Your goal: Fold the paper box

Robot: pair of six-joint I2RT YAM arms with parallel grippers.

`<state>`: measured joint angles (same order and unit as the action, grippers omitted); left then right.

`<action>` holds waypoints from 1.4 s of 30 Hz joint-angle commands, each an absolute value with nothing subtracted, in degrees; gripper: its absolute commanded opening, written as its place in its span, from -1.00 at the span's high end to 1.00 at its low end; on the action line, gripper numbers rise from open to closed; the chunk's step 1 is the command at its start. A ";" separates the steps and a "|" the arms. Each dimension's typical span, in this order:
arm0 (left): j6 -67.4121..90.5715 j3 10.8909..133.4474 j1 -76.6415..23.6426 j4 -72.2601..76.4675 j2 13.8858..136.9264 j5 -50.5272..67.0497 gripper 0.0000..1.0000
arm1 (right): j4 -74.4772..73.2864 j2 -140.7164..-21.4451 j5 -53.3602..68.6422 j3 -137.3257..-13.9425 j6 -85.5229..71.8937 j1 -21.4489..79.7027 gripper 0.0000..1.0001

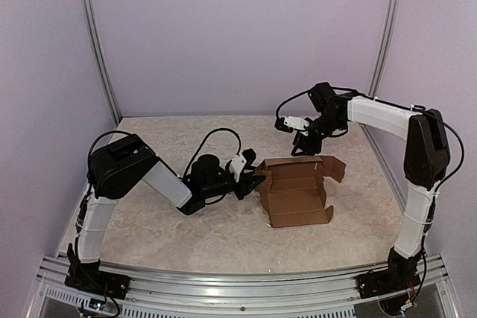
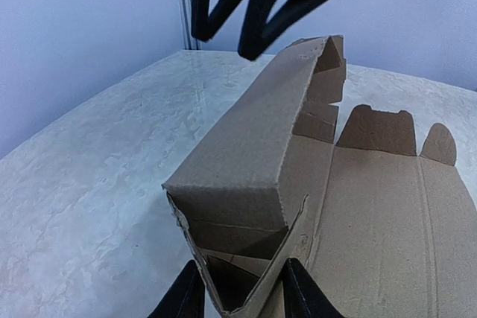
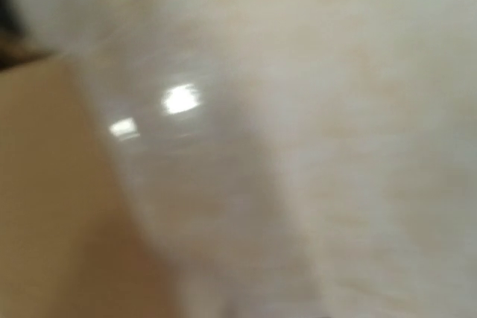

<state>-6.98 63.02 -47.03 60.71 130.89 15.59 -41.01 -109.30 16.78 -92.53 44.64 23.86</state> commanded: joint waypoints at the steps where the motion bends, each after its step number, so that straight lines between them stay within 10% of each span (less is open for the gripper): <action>1: -8.64 63.81 -47.37 58.70 129.69 15.56 0.29 | -50.00 -111.84 24.12 -93.57 48.25 24.26 0.12; 42: -12.41 78.55 -51.24 48.88 135.78 7.55 0.32 | -65.65 -122.07 38.65 -99.01 47.90 22.38 0.09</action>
